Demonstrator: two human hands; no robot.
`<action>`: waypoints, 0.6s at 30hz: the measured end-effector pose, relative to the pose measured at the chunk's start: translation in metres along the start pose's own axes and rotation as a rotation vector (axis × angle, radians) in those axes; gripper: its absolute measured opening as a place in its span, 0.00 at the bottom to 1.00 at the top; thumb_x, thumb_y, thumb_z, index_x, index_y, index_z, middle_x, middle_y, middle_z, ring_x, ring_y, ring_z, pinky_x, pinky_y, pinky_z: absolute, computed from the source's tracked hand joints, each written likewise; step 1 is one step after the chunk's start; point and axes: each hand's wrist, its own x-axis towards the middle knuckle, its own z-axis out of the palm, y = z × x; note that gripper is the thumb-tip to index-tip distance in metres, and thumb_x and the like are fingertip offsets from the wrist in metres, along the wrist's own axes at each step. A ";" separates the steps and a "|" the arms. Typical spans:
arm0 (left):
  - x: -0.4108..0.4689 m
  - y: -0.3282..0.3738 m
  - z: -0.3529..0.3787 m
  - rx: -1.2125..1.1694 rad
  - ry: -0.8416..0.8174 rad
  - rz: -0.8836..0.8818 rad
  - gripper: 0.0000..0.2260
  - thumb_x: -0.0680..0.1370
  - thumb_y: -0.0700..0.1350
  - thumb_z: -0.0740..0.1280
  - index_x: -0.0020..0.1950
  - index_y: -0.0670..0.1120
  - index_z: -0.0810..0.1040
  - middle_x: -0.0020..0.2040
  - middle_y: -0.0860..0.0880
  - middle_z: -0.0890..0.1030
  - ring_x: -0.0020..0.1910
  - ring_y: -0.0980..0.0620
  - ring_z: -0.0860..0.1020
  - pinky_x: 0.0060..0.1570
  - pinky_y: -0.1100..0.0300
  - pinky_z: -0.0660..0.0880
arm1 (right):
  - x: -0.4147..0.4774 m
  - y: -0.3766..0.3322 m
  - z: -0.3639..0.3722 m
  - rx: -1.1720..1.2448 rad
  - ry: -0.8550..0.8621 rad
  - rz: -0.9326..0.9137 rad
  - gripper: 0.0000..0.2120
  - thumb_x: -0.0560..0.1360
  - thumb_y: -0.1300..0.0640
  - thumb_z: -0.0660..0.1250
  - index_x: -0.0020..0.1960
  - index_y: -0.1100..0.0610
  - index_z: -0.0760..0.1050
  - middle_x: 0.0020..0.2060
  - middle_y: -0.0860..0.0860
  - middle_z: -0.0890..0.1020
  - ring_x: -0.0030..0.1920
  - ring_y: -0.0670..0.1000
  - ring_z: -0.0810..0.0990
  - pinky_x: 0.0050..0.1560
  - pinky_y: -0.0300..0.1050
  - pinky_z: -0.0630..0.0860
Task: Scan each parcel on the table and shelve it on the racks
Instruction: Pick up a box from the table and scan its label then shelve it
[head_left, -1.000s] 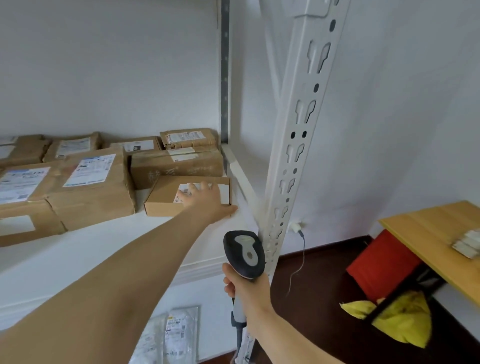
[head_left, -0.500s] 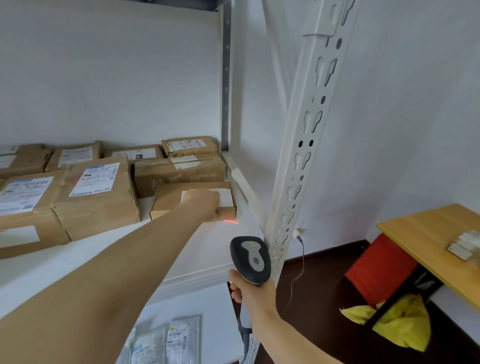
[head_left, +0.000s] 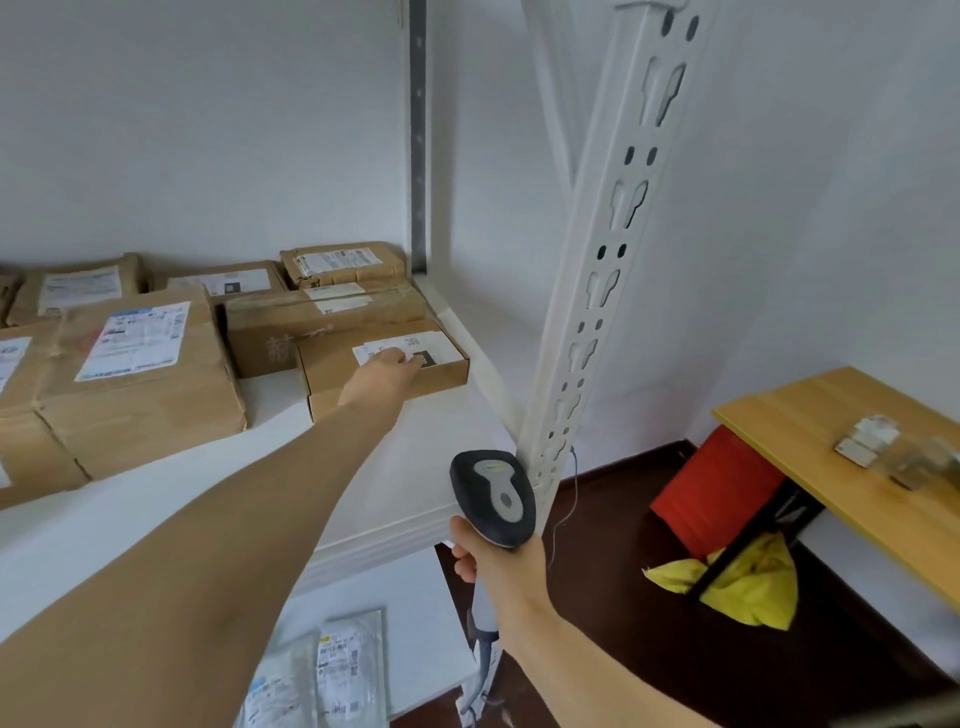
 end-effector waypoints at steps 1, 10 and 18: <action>0.000 0.000 0.000 0.019 0.014 0.002 0.32 0.74 0.32 0.66 0.76 0.46 0.60 0.70 0.44 0.66 0.69 0.43 0.66 0.64 0.53 0.70 | -0.001 0.000 0.000 -0.001 0.003 -0.004 0.04 0.72 0.65 0.73 0.42 0.59 0.79 0.29 0.53 0.79 0.30 0.49 0.75 0.37 0.43 0.77; -0.039 0.026 0.018 0.015 0.109 -0.111 0.33 0.79 0.34 0.55 0.79 0.44 0.41 0.80 0.47 0.42 0.78 0.47 0.39 0.74 0.51 0.39 | -0.014 0.000 -0.018 -0.021 -0.020 0.024 0.05 0.72 0.65 0.73 0.47 0.63 0.79 0.28 0.52 0.79 0.28 0.48 0.74 0.30 0.38 0.74; -0.106 0.094 0.027 -0.075 0.083 -0.252 0.30 0.81 0.38 0.54 0.79 0.43 0.41 0.80 0.46 0.43 0.78 0.47 0.42 0.75 0.51 0.40 | -0.042 -0.008 -0.095 -0.013 -0.095 0.009 0.04 0.72 0.67 0.71 0.41 0.65 0.77 0.29 0.58 0.75 0.27 0.49 0.70 0.28 0.39 0.69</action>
